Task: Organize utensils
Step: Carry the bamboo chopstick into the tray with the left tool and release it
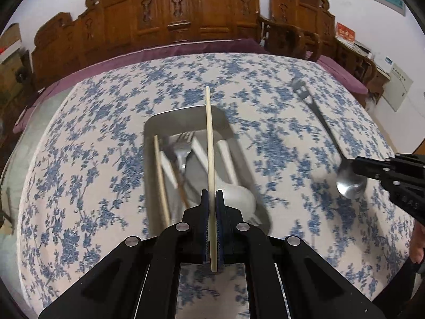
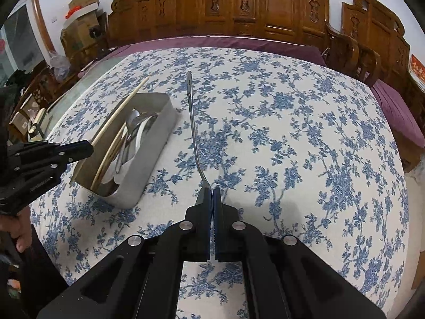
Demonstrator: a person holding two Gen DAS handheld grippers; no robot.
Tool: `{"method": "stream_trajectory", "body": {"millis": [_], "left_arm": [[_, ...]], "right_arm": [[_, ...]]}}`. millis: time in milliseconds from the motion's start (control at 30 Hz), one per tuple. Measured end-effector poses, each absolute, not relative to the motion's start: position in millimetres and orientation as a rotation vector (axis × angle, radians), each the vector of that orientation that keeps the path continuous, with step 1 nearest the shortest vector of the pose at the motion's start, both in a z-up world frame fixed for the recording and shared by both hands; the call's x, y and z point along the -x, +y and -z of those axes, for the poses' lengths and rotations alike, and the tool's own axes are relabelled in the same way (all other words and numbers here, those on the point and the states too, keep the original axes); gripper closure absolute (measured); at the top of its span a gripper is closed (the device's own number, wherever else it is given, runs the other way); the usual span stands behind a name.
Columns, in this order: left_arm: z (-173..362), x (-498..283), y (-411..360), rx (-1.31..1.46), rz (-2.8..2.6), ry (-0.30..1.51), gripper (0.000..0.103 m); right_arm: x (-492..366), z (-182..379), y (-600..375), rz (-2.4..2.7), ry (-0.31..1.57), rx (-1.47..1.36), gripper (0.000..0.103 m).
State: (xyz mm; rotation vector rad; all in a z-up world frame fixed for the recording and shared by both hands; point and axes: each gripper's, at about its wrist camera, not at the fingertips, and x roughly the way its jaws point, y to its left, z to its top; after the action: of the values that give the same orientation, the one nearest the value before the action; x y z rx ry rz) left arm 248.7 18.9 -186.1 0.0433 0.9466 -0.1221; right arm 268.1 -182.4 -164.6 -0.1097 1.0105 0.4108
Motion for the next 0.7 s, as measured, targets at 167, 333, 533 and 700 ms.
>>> {"method": "stream_trajectory", "body": {"millis": [167, 333, 533, 700], "left_arm": [[197.7, -258.7, 33.1, -0.024, 0.100, 0.973, 0.099], [205.5, -266.3, 38.0, -0.012, 0.087, 0.987, 0.098], [203.1, -262.8, 42.9, -0.010, 0.095, 0.973, 0.083], [196.2, -255.5, 53.7, -0.012, 0.089, 0.955, 0.076]], "right_arm": [[-271.5, 162.2, -170.9, -0.424, 1.009, 0.112, 0.101], [-274.6, 161.5, -159.0, -0.438, 1.011, 0.115, 0.101], [-276.5, 163.3, -142.6, -0.457, 1.017, 0.116, 0.101], [-278.5, 164.4, -124.6, -0.482, 1.020, 0.108, 0.101]]}}
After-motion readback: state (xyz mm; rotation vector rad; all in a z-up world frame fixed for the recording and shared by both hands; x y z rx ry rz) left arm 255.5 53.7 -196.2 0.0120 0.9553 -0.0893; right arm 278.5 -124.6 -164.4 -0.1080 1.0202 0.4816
